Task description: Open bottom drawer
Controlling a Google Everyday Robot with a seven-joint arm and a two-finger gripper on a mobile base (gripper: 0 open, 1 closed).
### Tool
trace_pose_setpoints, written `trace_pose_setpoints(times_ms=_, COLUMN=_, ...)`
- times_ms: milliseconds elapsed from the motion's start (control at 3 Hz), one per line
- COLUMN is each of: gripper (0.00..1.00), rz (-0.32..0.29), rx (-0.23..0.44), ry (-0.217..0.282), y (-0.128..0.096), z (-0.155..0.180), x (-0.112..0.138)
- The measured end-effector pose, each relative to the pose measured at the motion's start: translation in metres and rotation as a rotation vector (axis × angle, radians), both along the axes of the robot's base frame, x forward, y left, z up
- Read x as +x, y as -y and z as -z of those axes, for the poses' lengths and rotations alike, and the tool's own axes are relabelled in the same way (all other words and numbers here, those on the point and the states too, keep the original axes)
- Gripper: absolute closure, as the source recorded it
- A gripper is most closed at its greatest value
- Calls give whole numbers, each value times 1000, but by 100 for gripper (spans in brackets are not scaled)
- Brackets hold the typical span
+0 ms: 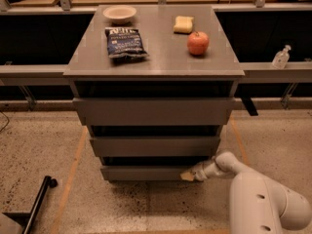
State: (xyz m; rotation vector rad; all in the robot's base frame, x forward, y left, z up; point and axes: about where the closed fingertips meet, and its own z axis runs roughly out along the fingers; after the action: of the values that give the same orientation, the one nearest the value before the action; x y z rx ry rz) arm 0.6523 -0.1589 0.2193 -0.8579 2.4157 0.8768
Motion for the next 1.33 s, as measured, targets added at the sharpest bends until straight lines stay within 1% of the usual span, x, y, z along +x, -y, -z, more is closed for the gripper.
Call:
trace_pose_setpoints(times_ms=333, gripper=86, rz=9, rx=27, ry=27, y=-4, z=1, x=-1)
trace_pose_setpoints(times_ms=667, gripper=56, rz=-2, rx=48, ry=98, y=-11, z=-23, x=-1)
trace_pose_setpoints(times_ms=1000, gripper=32, rz=-8, rx=56, ry=136, y=-16, z=-39, x=-4)
trace_pose_setpoints(times_ms=1333, gripper=9, rz=-7, rx=55, ry=153, y=-15, z=-45, x=-1)
